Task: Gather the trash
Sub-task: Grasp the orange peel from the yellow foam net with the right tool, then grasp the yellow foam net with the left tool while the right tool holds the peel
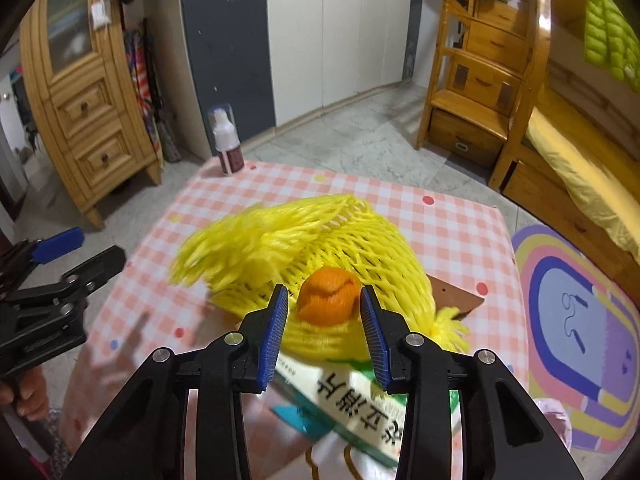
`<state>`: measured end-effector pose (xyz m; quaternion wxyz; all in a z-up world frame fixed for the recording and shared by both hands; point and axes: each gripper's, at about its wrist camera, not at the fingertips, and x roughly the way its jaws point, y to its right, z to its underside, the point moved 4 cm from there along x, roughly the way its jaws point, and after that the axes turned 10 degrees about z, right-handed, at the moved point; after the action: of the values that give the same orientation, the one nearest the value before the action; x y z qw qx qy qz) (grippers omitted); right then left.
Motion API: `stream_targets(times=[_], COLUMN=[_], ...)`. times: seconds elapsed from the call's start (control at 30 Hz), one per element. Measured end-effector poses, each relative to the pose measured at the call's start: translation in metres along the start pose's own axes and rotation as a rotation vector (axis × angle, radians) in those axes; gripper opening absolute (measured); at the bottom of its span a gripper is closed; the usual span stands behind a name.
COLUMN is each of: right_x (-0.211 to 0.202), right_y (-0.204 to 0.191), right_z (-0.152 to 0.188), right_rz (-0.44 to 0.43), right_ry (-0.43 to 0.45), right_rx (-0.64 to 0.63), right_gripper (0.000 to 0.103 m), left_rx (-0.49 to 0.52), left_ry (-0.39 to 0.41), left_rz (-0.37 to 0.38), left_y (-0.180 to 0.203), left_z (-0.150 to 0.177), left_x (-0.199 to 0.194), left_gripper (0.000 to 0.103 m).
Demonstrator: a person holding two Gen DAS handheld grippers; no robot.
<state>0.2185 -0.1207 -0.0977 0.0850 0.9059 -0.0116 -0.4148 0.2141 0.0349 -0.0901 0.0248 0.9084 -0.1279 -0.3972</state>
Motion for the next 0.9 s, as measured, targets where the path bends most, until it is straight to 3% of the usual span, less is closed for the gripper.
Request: stream_targets(times=[0.13,0.27,0.57,0.7,0.9], right_x=[0.01,-0.004,-0.07,-0.093,-0.113], right_y=[0.0,0.007,0.028,0.034,0.048], right_z=[0.005,0.012,0.006,0.021,0.056], right_rz=[0.049,0.047,-0.048,-0.112,-0.12], right_ry=[-0.04,-0.011,0.138,0.133,0.119], right_rx=[-0.011,0.008,0.096,0.12,0.162], right_gripper=[0.04,0.029,0.025,0.025,0.025], left_rx=[-0.007,0.001,0.045,0.076,0.131], left_ry=[-0.011,-0.014,0.006,0.017,0.017], left_rz=[0.005,0.011,0.037,0.048,0.071], left_y=[-0.001,0.001,0.022,0.034,0.053], left_z=[0.006,0.011,0.016,0.019,0.032], left_x=[0.002,-0.001,-0.022,-0.033,-0.045], left_gripper=[0.078,0.078,0.078,0.078,0.078])
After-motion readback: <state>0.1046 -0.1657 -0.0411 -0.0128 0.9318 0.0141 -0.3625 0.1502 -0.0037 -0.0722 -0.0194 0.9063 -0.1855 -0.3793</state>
